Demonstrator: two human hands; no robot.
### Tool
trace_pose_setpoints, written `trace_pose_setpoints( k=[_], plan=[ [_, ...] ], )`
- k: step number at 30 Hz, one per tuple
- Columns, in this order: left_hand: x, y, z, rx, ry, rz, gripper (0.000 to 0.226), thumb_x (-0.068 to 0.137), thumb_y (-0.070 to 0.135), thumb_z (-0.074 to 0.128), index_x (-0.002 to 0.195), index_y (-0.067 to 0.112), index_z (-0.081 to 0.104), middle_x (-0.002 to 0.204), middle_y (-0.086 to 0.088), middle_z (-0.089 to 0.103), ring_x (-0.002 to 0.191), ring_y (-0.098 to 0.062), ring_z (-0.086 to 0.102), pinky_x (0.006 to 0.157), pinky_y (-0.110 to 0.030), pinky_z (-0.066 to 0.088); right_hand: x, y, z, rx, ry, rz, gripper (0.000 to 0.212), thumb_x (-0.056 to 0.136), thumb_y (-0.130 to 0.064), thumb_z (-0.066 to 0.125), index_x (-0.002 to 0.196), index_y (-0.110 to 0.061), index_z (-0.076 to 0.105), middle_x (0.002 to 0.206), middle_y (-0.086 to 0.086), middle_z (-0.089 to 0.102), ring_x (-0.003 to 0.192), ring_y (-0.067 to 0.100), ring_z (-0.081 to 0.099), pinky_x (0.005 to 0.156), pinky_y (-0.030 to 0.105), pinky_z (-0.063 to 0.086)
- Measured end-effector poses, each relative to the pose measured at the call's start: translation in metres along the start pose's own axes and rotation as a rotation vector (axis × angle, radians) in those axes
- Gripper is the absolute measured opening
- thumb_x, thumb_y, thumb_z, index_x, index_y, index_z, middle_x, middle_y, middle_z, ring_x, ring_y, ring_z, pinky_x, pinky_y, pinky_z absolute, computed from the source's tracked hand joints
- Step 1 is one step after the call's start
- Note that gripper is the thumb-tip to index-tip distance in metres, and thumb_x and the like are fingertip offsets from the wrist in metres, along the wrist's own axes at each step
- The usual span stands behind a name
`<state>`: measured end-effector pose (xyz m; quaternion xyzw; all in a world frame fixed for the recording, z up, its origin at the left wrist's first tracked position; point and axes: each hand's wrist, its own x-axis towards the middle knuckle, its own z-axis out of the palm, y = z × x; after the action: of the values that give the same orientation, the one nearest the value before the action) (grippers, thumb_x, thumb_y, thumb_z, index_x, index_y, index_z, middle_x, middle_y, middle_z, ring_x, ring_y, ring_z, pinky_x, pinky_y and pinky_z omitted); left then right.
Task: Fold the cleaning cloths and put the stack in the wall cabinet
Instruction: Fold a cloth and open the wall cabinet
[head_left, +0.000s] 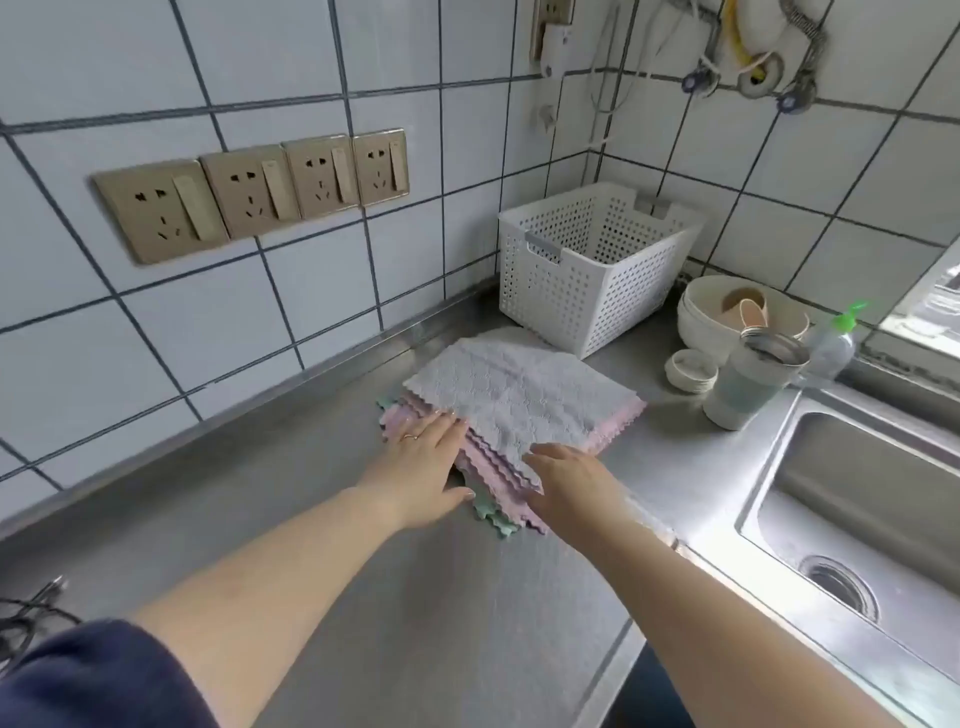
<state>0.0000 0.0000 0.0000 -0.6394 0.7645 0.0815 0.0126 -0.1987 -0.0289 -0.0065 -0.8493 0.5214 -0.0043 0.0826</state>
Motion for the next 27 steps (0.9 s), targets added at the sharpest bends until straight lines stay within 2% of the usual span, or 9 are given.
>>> trace_pose_setpoints(
  k=[3, 9, 14, 15, 19, 24, 27],
  plan=[
    [0.034, -0.008, 0.011, -0.006, -0.030, 0.011, 0.075, 0.092, 0.048, 0.044, 0.150, 0.018, 0.007, 0.159, 0.000, 0.002, 0.146, -0.015, -0.001, 0.117, -0.035, -0.003, 0.032, 0.007, 0.015, 0.100, 0.000, 0.017, 0.034, 0.092, -0.033, 0.050, 0.122, -0.019, 0.059, 0.132, -0.004, 0.054, 0.121, 0.021, 0.050, 0.096, 0.034, 0.045],
    [0.083, -0.018, 0.035, -0.051, -0.010, 0.052, 0.059, 0.095, 0.033, 0.044, 0.147, 0.020, 0.022, 0.157, 0.003, 0.017, 0.145, -0.011, 0.009, 0.119, -0.033, 0.001, 0.072, 0.012, 0.037, 0.171, -0.012, 0.062, 0.042, 0.091, -0.051, 0.043, 0.115, -0.021, 0.061, 0.121, -0.002, 0.057, 0.114, 0.022, 0.053, 0.082, 0.031, 0.046],
    [0.103, -0.022, 0.053, -0.097, -0.010, 0.054, 0.053, 0.094, 0.036, 0.046, 0.144, 0.023, 0.032, 0.152, 0.008, 0.031, 0.143, -0.010, 0.017, 0.119, -0.034, 0.005, 0.085, 0.022, 0.057, 0.180, -0.003, 0.033, 0.052, 0.088, -0.057, 0.035, 0.113, -0.021, 0.064, 0.116, -0.002, 0.059, 0.109, 0.021, 0.055, 0.074, 0.029, 0.046],
    [0.105, -0.021, 0.056, -0.101, -0.005, 0.055, 0.051, 0.094, 0.036, 0.047, 0.142, 0.023, 0.035, 0.150, 0.008, 0.034, 0.142, -0.010, 0.019, 0.119, -0.034, 0.007, 0.087, 0.024, 0.060, 0.222, 0.017, 0.041, 0.052, 0.088, -0.055, 0.035, 0.110, -0.021, 0.066, 0.112, -0.002, 0.061, 0.105, 0.022, 0.057, 0.071, 0.028, 0.046],
    [0.111, -0.019, 0.061, -0.138, 0.058, 0.056, 0.044, 0.091, 0.037, 0.052, 0.133, 0.025, 0.049, 0.136, 0.007, 0.048, 0.130, -0.014, 0.038, 0.113, -0.031, 0.014, 0.090, 0.029, 0.065, 0.411, 0.076, 0.110, 0.025, 0.092, -0.034, 0.052, 0.096, -0.021, 0.073, 0.101, -0.005, 0.065, 0.092, 0.018, 0.060, 0.068, 0.029, 0.049],
    [0.116, -0.018, 0.061, -0.182, 0.115, 0.016, 0.037, 0.089, 0.036, 0.056, 0.125, 0.026, 0.058, 0.125, 0.007, 0.055, 0.119, -0.016, 0.045, 0.106, -0.027, 0.023, 0.090, 0.037, 0.061, 0.581, 0.026, 0.140, 0.024, 0.093, -0.026, 0.052, 0.088, -0.017, 0.074, 0.089, 0.000, 0.068, 0.082, 0.021, 0.062, 0.068, 0.032, 0.048],
    [0.119, -0.019, 0.059, -0.218, 0.127, -0.003, 0.033, 0.089, 0.032, 0.057, 0.122, 0.029, 0.060, 0.116, 0.008, 0.059, 0.113, -0.014, 0.049, 0.104, -0.028, 0.026, 0.091, 0.043, 0.053, 0.654, 0.017, 0.217, 0.024, 0.095, -0.025, 0.049, 0.085, -0.017, 0.069, 0.072, -0.002, 0.064, 0.069, 0.017, 0.056, 0.058, 0.025, 0.041]
  ],
)
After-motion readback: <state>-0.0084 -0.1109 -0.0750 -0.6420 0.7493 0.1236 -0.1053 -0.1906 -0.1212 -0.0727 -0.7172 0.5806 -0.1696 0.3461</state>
